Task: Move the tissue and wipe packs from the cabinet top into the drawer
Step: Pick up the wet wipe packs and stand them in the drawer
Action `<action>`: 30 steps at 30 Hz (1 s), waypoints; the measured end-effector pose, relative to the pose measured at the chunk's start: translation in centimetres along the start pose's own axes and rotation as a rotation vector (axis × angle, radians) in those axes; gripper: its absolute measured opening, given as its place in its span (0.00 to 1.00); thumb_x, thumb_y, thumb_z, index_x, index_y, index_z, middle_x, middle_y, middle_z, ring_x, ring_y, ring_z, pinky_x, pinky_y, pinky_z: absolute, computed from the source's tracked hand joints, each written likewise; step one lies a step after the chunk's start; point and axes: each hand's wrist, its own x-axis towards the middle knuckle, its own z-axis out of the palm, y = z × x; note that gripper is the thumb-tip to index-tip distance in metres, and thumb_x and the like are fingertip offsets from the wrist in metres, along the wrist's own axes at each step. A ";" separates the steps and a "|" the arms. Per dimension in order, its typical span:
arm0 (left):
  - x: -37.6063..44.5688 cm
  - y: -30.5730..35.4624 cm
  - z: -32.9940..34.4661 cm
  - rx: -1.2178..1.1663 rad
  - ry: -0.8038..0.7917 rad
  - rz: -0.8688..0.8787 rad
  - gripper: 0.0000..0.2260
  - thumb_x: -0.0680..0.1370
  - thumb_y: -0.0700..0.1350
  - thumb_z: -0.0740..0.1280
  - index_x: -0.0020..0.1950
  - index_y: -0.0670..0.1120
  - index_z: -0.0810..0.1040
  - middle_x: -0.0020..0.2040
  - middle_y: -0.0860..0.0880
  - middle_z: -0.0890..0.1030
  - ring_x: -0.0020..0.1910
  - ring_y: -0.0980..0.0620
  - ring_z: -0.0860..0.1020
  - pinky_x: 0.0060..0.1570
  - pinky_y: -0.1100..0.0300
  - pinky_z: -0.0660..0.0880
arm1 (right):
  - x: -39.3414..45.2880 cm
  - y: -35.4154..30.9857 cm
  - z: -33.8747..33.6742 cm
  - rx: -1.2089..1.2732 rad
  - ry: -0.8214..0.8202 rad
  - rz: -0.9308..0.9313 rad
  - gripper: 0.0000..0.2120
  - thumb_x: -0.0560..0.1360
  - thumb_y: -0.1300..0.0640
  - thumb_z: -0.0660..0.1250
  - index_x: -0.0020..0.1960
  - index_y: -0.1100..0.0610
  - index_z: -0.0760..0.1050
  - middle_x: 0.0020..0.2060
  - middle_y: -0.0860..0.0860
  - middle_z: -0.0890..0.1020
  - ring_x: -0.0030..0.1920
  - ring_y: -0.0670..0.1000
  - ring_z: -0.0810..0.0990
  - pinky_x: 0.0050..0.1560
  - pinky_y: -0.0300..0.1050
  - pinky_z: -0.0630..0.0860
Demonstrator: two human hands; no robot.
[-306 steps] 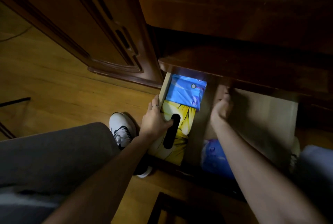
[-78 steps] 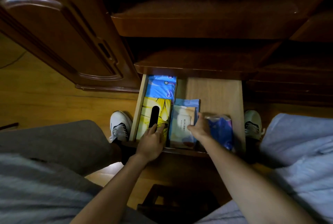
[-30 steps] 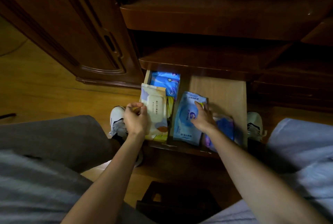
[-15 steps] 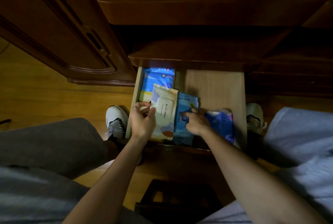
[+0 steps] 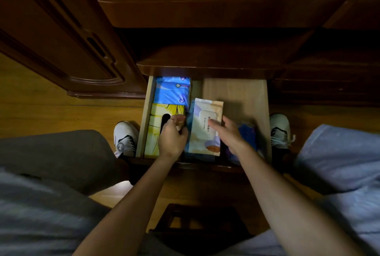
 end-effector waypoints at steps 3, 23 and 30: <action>0.0 -0.8 -1.2 0.192 0.036 0.144 0.13 0.77 0.40 0.68 0.61 0.47 0.79 0.58 0.47 0.82 0.59 0.45 0.77 0.52 0.54 0.75 | 1.3 0.4 1.5 -0.433 0.151 0.004 0.34 0.73 0.46 0.76 0.72 0.57 0.66 0.64 0.54 0.79 0.61 0.57 0.80 0.56 0.54 0.79; -1.5 2.5 -4.5 0.284 -0.176 0.188 0.26 0.78 0.51 0.68 0.75 0.47 0.69 0.73 0.45 0.71 0.71 0.42 0.70 0.62 0.49 0.74 | -5.1 -5.5 3.0 -0.991 0.095 -0.285 0.34 0.73 0.49 0.73 0.76 0.48 0.64 0.72 0.55 0.68 0.72 0.58 0.69 0.68 0.48 0.68; -0.6 17.0 -17.9 0.226 0.429 0.613 0.13 0.78 0.44 0.67 0.62 0.52 0.79 0.57 0.51 0.81 0.56 0.48 0.80 0.48 0.55 0.77 | -16.2 -23.1 -2.2 -0.899 0.512 -1.049 0.15 0.78 0.54 0.67 0.64 0.45 0.76 0.56 0.41 0.80 0.53 0.42 0.79 0.46 0.42 0.79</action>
